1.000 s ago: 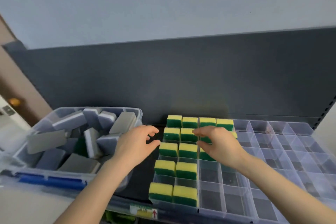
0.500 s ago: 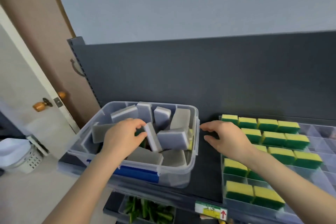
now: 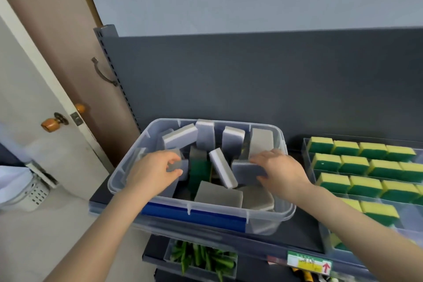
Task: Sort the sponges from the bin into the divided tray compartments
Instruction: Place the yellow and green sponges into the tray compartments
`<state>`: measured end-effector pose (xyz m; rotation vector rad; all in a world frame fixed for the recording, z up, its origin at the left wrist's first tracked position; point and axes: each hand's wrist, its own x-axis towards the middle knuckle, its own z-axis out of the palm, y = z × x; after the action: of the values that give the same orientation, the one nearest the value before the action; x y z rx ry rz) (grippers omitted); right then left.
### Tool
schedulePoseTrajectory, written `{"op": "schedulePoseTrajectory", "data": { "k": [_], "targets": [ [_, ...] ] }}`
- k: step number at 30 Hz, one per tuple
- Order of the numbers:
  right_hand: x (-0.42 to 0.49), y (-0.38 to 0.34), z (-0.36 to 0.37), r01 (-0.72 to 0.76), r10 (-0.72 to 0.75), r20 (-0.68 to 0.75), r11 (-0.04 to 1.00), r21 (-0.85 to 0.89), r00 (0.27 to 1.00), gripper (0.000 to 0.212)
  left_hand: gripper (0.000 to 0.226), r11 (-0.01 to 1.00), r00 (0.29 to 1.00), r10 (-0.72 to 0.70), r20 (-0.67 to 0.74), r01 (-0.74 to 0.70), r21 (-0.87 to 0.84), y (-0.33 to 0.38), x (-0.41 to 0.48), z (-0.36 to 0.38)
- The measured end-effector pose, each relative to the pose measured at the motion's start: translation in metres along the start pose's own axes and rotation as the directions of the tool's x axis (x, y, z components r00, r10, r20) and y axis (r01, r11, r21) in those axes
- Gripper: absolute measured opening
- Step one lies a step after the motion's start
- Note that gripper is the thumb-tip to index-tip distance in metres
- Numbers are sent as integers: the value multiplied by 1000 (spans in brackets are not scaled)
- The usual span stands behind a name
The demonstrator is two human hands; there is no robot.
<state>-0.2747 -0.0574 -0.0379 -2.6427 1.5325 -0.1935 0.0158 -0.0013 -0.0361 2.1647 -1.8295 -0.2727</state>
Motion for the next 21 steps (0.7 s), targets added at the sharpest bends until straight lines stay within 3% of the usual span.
{"op": "schedulePoseTrajectory", "data": {
  "k": [5,10,18,21],
  "targets": [
    [8,1,5,15,-5,54,984,-175,999,48,35,998,998,51,40,-49,-38,13,15,14],
    [12,10,-15,62,-67,-68,995,-75,995,49,39,995,992,96,80,-93,-37,27,39,24],
    [24,24,-22,67,-54,-106,991,119,993,56,74,969,906,141,398,-208,131,38,72,57],
    [23,24,-16,85,-69,-107,984,154,992,57,63,965,905,162,394,-228,126,38,73,64]
  ]
}}
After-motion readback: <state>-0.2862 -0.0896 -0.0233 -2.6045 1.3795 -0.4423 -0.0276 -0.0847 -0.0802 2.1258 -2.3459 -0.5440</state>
